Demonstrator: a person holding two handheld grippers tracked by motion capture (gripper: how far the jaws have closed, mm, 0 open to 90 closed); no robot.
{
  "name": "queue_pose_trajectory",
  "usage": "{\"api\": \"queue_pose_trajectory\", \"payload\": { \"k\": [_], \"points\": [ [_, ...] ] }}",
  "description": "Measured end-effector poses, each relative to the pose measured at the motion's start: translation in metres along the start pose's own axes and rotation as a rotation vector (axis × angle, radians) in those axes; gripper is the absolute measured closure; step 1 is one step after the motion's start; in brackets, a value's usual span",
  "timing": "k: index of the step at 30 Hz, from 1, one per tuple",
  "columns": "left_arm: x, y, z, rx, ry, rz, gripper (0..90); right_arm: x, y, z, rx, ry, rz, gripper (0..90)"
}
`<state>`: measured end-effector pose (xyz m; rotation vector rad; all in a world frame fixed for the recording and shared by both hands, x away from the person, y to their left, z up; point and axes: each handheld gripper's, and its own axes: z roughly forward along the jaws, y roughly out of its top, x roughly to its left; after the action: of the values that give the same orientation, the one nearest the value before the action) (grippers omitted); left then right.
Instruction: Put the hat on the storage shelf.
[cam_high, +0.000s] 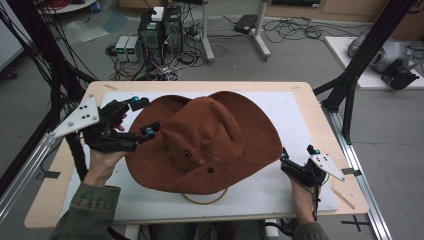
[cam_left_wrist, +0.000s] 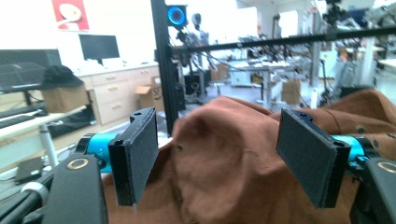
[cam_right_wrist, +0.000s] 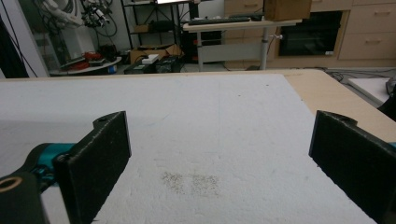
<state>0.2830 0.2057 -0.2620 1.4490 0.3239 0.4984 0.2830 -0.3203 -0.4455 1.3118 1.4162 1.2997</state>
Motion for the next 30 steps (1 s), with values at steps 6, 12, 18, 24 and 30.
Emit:
{"api": "queue_pose_trajectory", "payload": {
  "k": [6, 12, 18, 24, 30],
  "points": [
    [0.011, 0.005, -0.027, -0.037, 0.084, -0.018, 29.4, 0.0, 0.0, 0.0, 0.001, -0.001, -0.001, 4.6],
    [0.021, -0.005, -0.058, -0.035, 0.298, -0.008, 29.2, 0.001, 0.0, 0.0, -0.003, -0.002, -0.005, 4.7],
    [0.02, -0.019, -0.075, -0.041, 0.487, 0.016, 28.7, 0.001, 0.0, -0.001, -0.003, -0.008, -0.006, 4.6],
    [0.018, -0.038, -0.087, -0.065, 0.684, 0.021, 27.3, 0.0, 0.001, -0.001, -0.012, -0.016, -0.008, 4.6],
    [0.014, -0.065, -0.094, -0.052, 0.85, 0.006, 26.3, 0.0, 0.001, -0.003, -0.018, -0.026, 0.003, 4.6]
  ]
}}
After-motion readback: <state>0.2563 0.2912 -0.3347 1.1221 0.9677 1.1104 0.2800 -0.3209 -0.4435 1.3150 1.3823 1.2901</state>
